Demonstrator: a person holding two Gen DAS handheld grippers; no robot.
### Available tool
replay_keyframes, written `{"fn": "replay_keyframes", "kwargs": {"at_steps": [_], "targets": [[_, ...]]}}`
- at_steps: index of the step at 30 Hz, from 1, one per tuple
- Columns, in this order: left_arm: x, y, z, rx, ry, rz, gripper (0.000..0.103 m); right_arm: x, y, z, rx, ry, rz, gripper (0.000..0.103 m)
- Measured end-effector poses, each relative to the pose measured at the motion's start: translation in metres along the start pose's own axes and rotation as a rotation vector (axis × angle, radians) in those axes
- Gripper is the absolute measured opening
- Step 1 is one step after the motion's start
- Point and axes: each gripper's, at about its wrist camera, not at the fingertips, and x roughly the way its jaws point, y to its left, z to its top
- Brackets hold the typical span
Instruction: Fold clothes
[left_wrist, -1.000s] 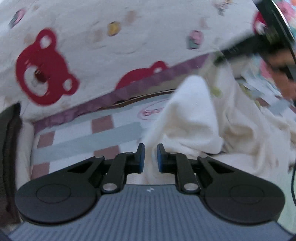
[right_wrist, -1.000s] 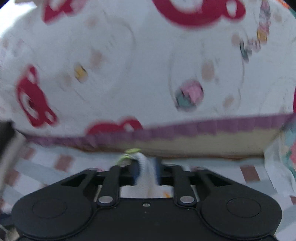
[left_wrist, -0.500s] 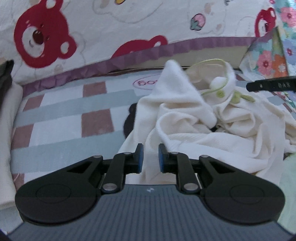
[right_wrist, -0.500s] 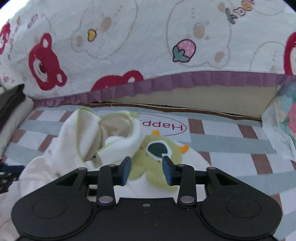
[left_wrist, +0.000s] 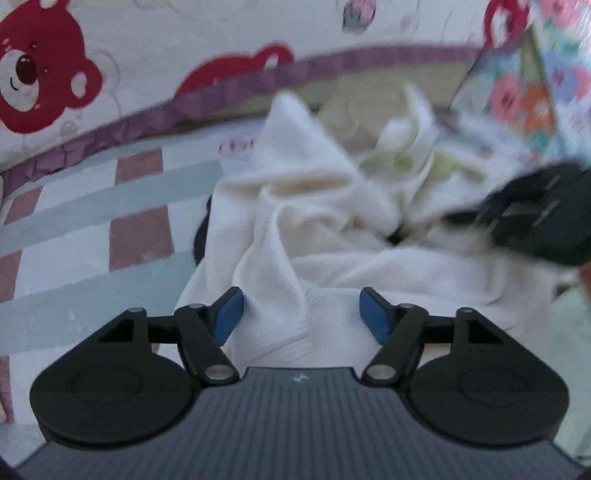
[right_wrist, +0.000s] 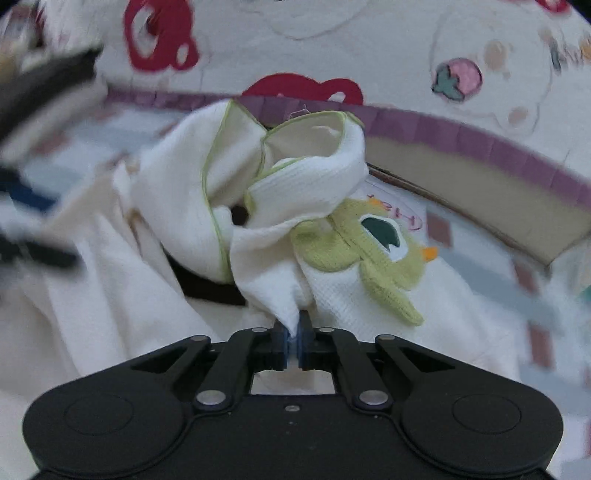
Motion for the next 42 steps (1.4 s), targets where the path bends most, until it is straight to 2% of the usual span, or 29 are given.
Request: {"fn": "replay_keyframes", "kwargs": {"at_steps": [1, 2, 3, 4, 7, 9, 12, 15, 17, 19, 20, 22, 23, 24, 25, 26, 27, 28, 30, 33, 34, 36, 38, 39, 40, 41, 42], "targets": [[0.005, 0.001, 0.000, -0.019, 0.015, -0.002, 0.067, -0.009, -0.003, 0.003, 0.009, -0.038, -0.016, 0.005], [0.006, 0.004, 0.000, -0.054, 0.017, -0.010, 0.061, -0.019, -0.008, 0.006, 0.038, -0.074, -0.026, 0.005], [0.005, 0.006, 0.000, -0.076, 0.012, -0.021, 0.028, -0.030, -0.016, 0.009, 0.080, -0.104, -0.030, 0.005], [0.002, 0.005, 0.000, -0.073, 0.018, -0.018, 0.011, -0.043, -0.024, 0.011, 0.127, -0.138, -0.035, 0.005], [-0.021, -0.013, 0.000, 0.050, -0.064, 0.114, 0.010, -0.085, -0.052, 0.012, 0.268, -0.233, -0.043, 0.005], [-0.040, -0.024, -0.001, 0.070, -0.114, 0.192, 0.009, -0.110, -0.068, 0.007, 0.332, -0.279, -0.040, 0.005], [-0.062, -0.026, 0.001, -0.008, -0.176, 0.269, 0.005, -0.133, -0.080, -0.007, 0.353, -0.321, -0.035, 0.002], [-0.079, -0.020, 0.001, -0.086, -0.222, 0.361, 0.003, -0.138, -0.087, -0.030, 0.394, -0.322, -0.044, 0.001], [-0.087, -0.012, -0.001, -0.149, -0.222, 0.336, 0.003, -0.132, -0.092, -0.046, 0.441, -0.296, -0.002, 0.001], [-0.092, -0.004, -0.005, -0.217, -0.207, 0.285, 0.003, -0.127, -0.089, -0.054, 0.427, -0.269, 0.029, 0.001], [-0.091, -0.003, -0.008, -0.230, -0.191, 0.270, 0.004, -0.124, -0.084, -0.056, 0.396, -0.262, 0.040, 0.002], [-0.085, -0.002, -0.014, -0.239, -0.157, 0.250, 0.006, -0.118, -0.074, -0.060, 0.338, -0.249, 0.074, 0.011], [-0.081, -0.004, -0.016, -0.239, -0.147, 0.249, 0.007, -0.115, -0.070, -0.061, 0.314, -0.241, 0.107, 0.011], [-0.077, -0.006, -0.018, -0.234, -0.140, 0.248, 0.010, -0.111, -0.065, -0.061, 0.290, -0.230, 0.128, 0.017], [-0.074, -0.007, -0.020, -0.230, -0.132, 0.244, 0.017, -0.107, -0.059, -0.062, 0.258, -0.220, 0.129, 0.022], [-0.069, -0.008, -0.021, -0.226, -0.128, 0.244, 0.024, -0.103, -0.052, -0.062, 0.219, -0.212, 0.123, 0.033], [-0.065, -0.009, -0.021, -0.221, -0.124, 0.246, 0.039, -0.098, -0.045, -0.061, 0.181, -0.203, 0.116, 0.041], [-0.063, -0.010, -0.021, -0.213, -0.126, 0.253, 0.050, -0.094, -0.038, -0.061, 0.131, -0.195, 0.105, 0.044], [-0.056, -0.008, -0.020, -0.191, -0.132, 0.275, 0.054, -0.085, -0.024, -0.059, 0.009, -0.187, 0.069, 0.051], [-0.041, 0.000, -0.016, -0.161, -0.079, 0.282, 0.054, -0.075, -0.009, -0.056, -0.151, -0.193, 0.015, 0.065], [-0.036, 0.003, -0.015, -0.152, -0.061, 0.283, 0.055, -0.070, -0.005, -0.055, -0.195, -0.196, -0.010, 0.065], [-0.031, 0.005, -0.017, -0.132, -0.040, 0.273, 0.056, -0.058, 0.001, -0.053, -0.272, -0.201, -0.072, 0.065], [-0.023, 0.008, -0.016, -0.142, -0.032, 0.247, 0.063, -0.044, 0.003, -0.051, -0.309, -0.197, -0.092, 0.064], [-0.020, 0.009, -0.015, -0.148, -0.028, 0.233, 0.070, -0.037, 0.001, -0.049, -0.299, -0.190, -0.081, 0.048], [-0.012, 0.011, -0.012, -0.156, 0.000, 0.222, 0.083, -0.031, -0.002, -0.047, -0.269, -0.181, -0.064, 0.027], [-0.004, 0.012, -0.009, -0.165, 0.035, 0.212, 0.086, -0.029, -0.010, -0.042, -0.197, -0.182, -0.041, 0.007], [0.003, 0.014, -0.007, -0.181, 0.060, 0.203, 0.086, -0.029, -0.021, -0.036, -0.105, -0.192, -0.017, 0.006]]}}
